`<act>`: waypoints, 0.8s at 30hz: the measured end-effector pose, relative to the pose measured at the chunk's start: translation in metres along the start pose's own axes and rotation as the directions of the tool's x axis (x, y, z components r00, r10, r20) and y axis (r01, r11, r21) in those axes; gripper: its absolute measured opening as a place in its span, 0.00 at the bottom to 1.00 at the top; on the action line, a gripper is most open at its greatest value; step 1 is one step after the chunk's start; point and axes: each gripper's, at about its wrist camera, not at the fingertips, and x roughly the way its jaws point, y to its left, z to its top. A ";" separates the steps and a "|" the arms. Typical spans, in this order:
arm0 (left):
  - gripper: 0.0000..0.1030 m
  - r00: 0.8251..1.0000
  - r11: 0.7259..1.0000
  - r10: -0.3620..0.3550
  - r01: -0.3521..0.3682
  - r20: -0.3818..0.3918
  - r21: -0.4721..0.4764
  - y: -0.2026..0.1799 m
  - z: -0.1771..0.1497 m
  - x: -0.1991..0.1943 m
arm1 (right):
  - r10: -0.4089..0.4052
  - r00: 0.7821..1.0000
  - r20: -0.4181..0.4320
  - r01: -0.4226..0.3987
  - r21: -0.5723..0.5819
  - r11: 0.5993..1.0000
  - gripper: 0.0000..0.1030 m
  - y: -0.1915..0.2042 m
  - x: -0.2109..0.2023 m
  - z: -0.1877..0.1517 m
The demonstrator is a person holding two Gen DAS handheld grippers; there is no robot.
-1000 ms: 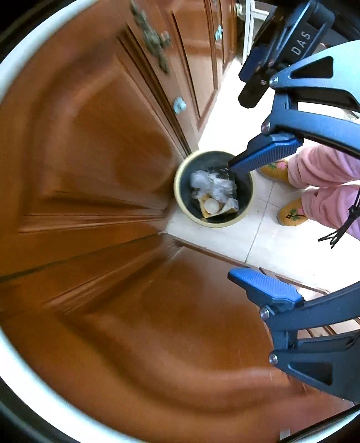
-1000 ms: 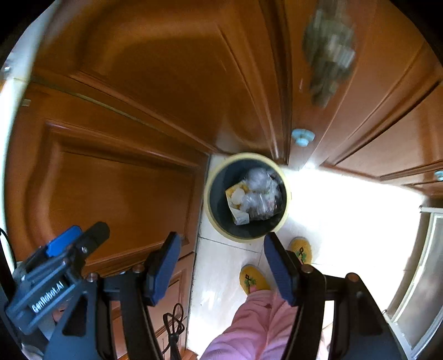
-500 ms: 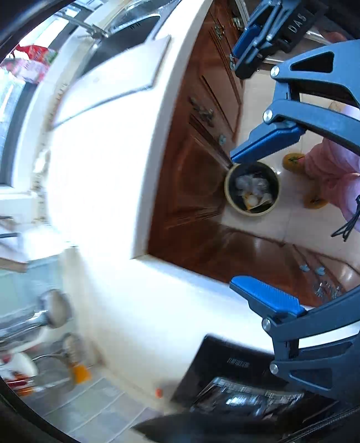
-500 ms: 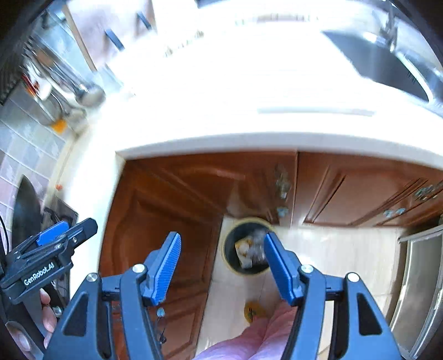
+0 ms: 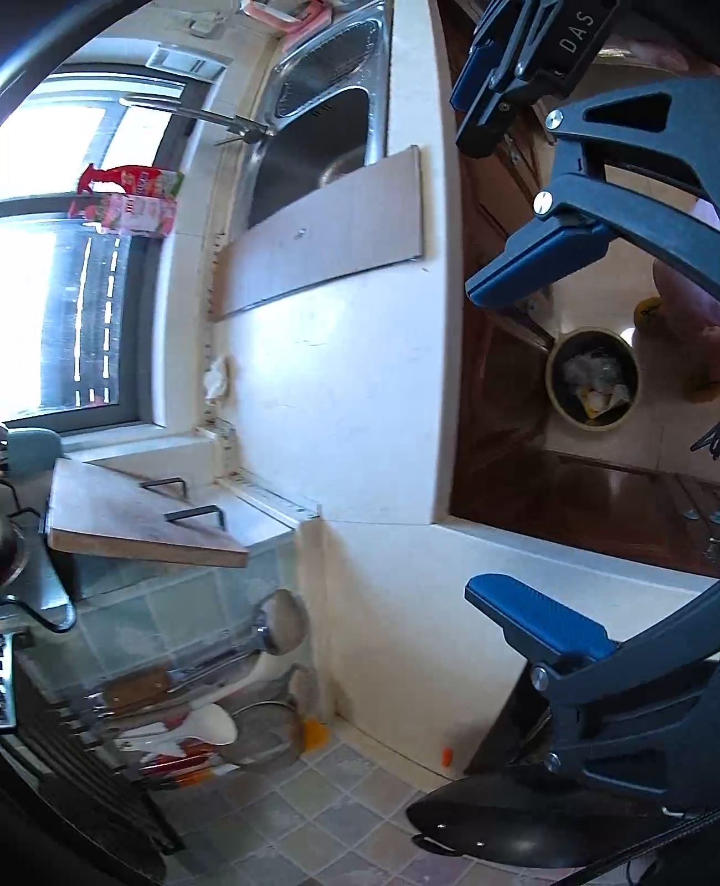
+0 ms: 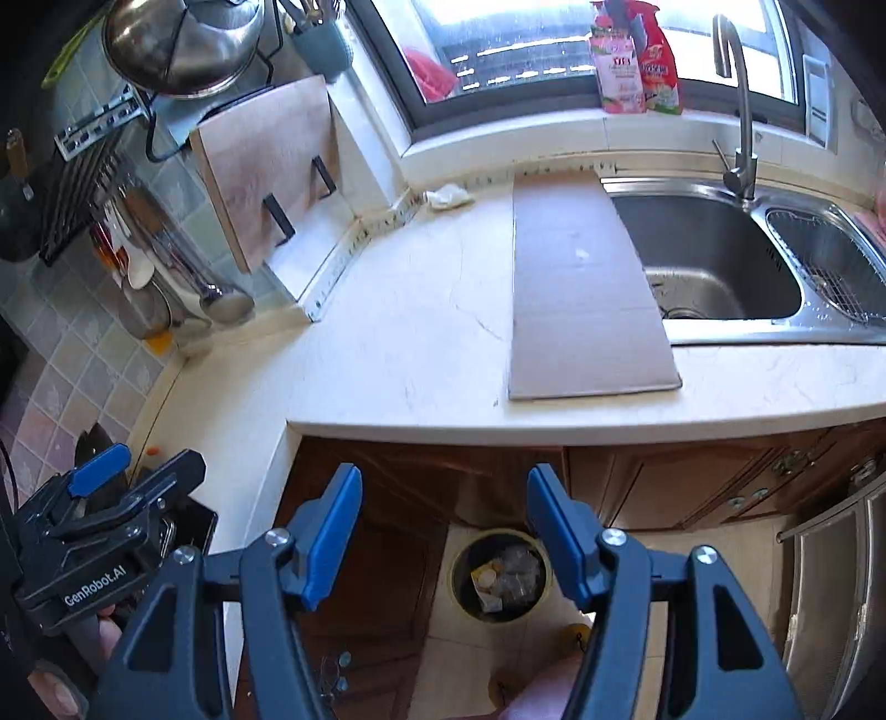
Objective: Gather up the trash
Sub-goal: 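Raise both tools back toward the white tissue on the counter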
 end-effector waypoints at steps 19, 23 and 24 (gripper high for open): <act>0.97 0.997 0.998 0.069 -0.069 0.029 -0.010 -0.037 0.129 0.103 | 0.100 0.993 -0.062 -0.105 -0.070 0.992 0.61 -0.030 0.102 0.150; 0.97 0.995 0.995 0.097 -0.097 0.014 -0.026 -0.047 0.174 0.145 | 0.124 0.990 -0.074 -0.131 -0.105 0.986 0.61 -0.038 0.132 0.203; 0.97 0.995 0.994 0.102 -0.102 0.012 -0.028 -0.048 0.183 0.154 | 0.132 0.989 -0.074 -0.139 -0.108 0.984 0.61 -0.040 0.140 0.216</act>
